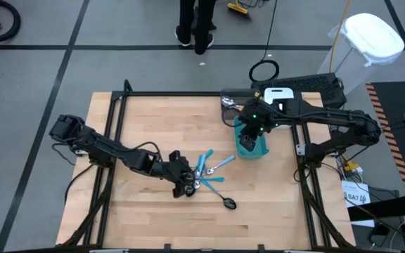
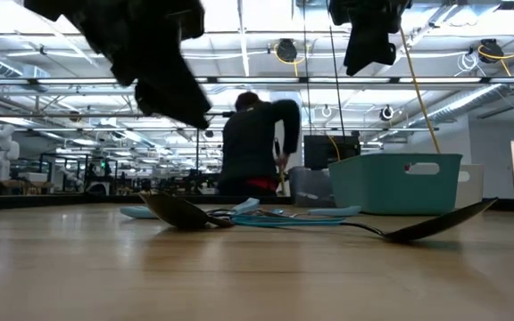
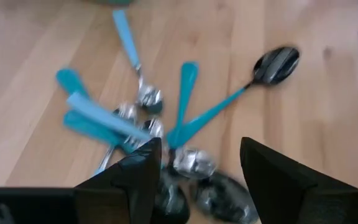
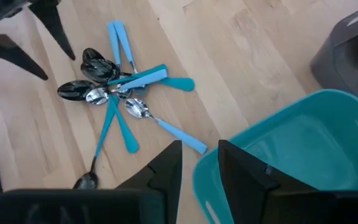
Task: Sort silverware by color (type)
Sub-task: Put the light blue spoon into the white bin
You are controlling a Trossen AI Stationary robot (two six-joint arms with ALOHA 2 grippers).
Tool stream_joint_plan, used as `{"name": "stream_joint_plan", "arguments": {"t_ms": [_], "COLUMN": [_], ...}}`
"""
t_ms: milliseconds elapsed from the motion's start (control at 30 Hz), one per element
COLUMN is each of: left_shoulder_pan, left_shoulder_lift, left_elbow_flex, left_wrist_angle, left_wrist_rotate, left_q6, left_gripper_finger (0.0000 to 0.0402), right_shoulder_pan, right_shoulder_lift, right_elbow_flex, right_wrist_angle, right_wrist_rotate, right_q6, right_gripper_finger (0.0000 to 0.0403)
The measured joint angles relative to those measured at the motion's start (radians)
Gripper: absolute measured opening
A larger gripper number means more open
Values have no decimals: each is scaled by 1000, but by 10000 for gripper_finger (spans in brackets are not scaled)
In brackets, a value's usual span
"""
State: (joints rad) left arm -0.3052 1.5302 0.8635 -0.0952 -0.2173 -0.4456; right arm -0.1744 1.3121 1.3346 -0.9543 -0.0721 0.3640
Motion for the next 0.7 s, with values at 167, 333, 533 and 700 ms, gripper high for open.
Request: {"name": "stream_joint_plan", "arguments": {"t_ms": [167, 333, 533, 700], "left_shoulder_pan": [11, 37, 63, 80], "left_shoulder_lift": [18, 38, 83, 135], "left_elbow_flex": [-3, -3, -1, -4], "left_wrist_angle": [-27, -34, 13, 20], "left_wrist_rotate": [-1, -2, -4, -11], "left_q6": [-18, -75, -80, -86], "left_gripper_finger": [218, 218, 218, 218], "right_shoulder_pan": [27, 52, 72, 75], "right_shoulder_lift": [0, 0, 0, 0], "right_elbow_flex": [0, 0, 0, 0], "right_wrist_angle": [-7, -6, 0, -11], "right_wrist_rotate": [40, 78, 79, 83], "right_q6": [-3, 17, 19, 16], "right_gripper_finger": [100, 100, 100, 100]}}
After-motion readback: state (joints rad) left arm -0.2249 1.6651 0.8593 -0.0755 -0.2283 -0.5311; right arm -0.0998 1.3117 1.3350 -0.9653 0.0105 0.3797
